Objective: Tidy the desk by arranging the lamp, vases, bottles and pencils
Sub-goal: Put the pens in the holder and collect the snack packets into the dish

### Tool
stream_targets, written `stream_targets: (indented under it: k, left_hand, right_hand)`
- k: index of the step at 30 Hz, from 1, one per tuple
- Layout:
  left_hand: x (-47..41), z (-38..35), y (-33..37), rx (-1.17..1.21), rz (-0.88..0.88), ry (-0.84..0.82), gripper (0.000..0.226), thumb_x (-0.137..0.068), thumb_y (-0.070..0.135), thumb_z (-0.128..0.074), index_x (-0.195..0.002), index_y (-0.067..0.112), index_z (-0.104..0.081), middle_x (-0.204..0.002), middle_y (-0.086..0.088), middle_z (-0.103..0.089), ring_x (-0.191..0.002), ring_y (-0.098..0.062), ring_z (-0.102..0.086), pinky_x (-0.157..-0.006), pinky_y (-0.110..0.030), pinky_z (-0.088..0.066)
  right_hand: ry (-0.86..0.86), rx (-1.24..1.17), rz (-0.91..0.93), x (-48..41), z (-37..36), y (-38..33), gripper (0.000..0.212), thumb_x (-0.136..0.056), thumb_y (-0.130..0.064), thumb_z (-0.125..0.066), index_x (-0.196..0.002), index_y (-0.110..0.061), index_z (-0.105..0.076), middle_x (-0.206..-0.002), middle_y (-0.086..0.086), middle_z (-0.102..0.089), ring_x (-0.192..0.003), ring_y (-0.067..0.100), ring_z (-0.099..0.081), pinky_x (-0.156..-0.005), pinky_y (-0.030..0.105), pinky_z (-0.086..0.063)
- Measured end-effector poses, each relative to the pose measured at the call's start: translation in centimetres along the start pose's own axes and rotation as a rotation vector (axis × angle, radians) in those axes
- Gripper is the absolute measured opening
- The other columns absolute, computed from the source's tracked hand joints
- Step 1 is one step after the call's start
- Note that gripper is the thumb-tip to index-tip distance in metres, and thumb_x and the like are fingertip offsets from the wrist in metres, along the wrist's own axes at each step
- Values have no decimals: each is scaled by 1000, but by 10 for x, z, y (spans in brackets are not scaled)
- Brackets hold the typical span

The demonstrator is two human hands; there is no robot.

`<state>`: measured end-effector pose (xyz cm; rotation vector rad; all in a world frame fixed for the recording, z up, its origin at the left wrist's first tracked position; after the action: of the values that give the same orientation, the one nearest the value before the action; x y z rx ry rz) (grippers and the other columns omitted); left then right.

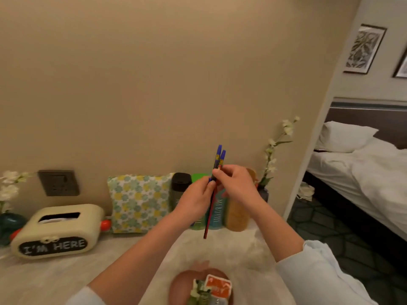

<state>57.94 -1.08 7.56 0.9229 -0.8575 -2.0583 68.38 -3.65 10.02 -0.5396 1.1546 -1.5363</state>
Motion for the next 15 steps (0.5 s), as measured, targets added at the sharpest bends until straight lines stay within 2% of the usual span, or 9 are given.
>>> stream_targets:
  k: [2, 3, 5, 7, 10, 13, 15]
  left_hand:
    - [-26, -11, 36, -19, -73, 19, 27, -101, 26, -40, -81, 21, -58, -73, 10, -52, -65, -3, -52, -59, -30, -39]
    - [-39, -15, 50, -23, -92, 27, 28, -101, 26, -40, -81, 19, -58, -78, 6, -50, -69, -3, -52, -63, -29, -40]
    - [-66, -26, 72, -74, -92, 50, 25, -100, 30, -41, -88, 19, -60, -90, -2, -44, -83, -15, -51, -75, -33, -42]
    - [-89, -34, 90, -136, -95, 65, 27, -99, 33, -43, -96, 16, -63, -94, -6, -44, -87, -23, -51, -80, -40, -45]
    - [-110, -44, 108, -133, -146, 52, 25, -99, 28, -46, -91, 13, -65, -86, -6, -48, -81, -24, -54, -76, -45, -47]
    - [-125, -53, 107, -155, -161, 53, 18, -97, 29, -49, -85, 25, -61, -80, 3, -45, -72, -12, -50, -64, -31, -42]
    - [-130, -62, 97, -230, -168, 55, 17, -96, 31, -51, -82, 31, -60, -78, 4, -47, -71, -12, -50, -62, -30, -39]
  right_hand:
    - [70, 19, 42, -14, 41, -6, 24, -93, -27, -57, -72, -21, -65, -57, -4, -63, -56, 19, -62, -59, 44, -55]
    - [112, 47, 73, -20, 58, -12, 24, -93, -28, -57, -71, -21, -64, -57, -5, -62, -56, 20, -62, -61, 46, -55]
    - [173, 95, 131, -30, 93, -23, 23, -93, -28, -56, -72, -22, -64, -62, -1, -64, -62, 25, -65, -63, 50, -57]
    - [209, 108, 173, -41, 120, -30, 21, -93, -28, -55, -76, -21, -65, -68, 3, -67, -66, 25, -67, -64, 51, -56]
    - [253, 158, 214, -52, 143, -32, 19, -93, -31, -54, -83, -20, -66, -73, 1, -68, -71, 22, -66, -67, 50, -57]
    - [270, 201, 243, -62, 151, -20, 18, -93, -33, -52, -84, -25, -65, -73, -3, -66, -68, 17, -65, -64, 41, -55]
    - [270, 240, 254, -67, 149, -6, 17, -94, -35, -51, -84, -28, -63, -76, -6, -65, -70, 14, -63, -61, 34, -51]
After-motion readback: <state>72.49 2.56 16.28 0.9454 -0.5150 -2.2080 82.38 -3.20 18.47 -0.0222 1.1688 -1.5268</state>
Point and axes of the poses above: each hand's wrist, its own x-axis away from the middle knuckle, its own z-axis out of the back of the hand, y = z × x, the point moved 10 cm from there along -x, towards the middle knuckle
